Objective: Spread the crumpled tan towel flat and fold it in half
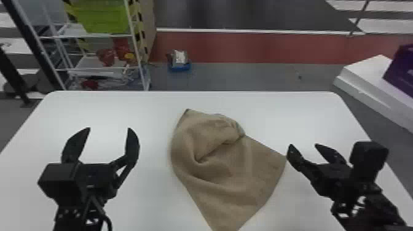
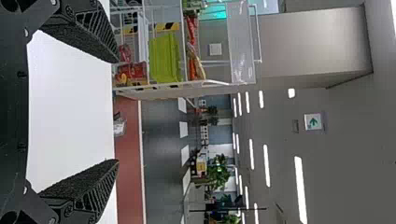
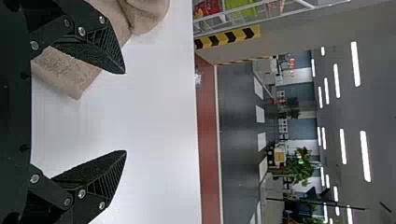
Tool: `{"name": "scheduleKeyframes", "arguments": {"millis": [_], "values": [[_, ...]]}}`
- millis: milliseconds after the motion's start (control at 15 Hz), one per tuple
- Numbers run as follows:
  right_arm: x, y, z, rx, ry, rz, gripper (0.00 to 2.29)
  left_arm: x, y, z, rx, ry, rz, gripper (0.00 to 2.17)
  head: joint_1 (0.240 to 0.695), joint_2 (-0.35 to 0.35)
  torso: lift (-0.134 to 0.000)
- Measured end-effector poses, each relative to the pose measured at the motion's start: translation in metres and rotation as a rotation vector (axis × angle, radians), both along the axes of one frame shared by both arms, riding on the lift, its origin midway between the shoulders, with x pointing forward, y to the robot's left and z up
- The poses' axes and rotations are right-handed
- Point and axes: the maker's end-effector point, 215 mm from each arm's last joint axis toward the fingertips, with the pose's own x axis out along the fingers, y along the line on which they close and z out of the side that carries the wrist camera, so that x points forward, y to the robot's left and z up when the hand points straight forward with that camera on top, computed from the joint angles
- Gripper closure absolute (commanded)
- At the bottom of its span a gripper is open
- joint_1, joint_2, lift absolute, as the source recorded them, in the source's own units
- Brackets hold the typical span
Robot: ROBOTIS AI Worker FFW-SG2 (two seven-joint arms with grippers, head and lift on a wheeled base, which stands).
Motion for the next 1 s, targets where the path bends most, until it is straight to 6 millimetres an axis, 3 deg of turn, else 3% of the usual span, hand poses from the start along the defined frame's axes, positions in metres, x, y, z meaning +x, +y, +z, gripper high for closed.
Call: {"name": "scheduleKeyframes", "arguments": {"millis": [200, 533, 1000], "values": [[0.004, -0.004, -0.025, -0.004, 0.075, 0.007, 0.32, 0.0, -0.002, 0.0, -0.001, 0.001, -0.006, 0.14, 0.695, -0.044, -0.124], [-0.002, 0.013, -0.052, 0.017, 0.187, 0.037, 0.38, -0.001, -0.002, -0.001, -0.005, 0.002, -0.006, 0.14, 0.695, -0.023, -0.124], [0.006, 0.041, -0.062, 0.039, 0.237, 0.079, 0.47, 0.0, 0.002, -0.002, -0.021, 0.003, -0.001, 0.14, 0.695, 0.012, -0.124]]}}
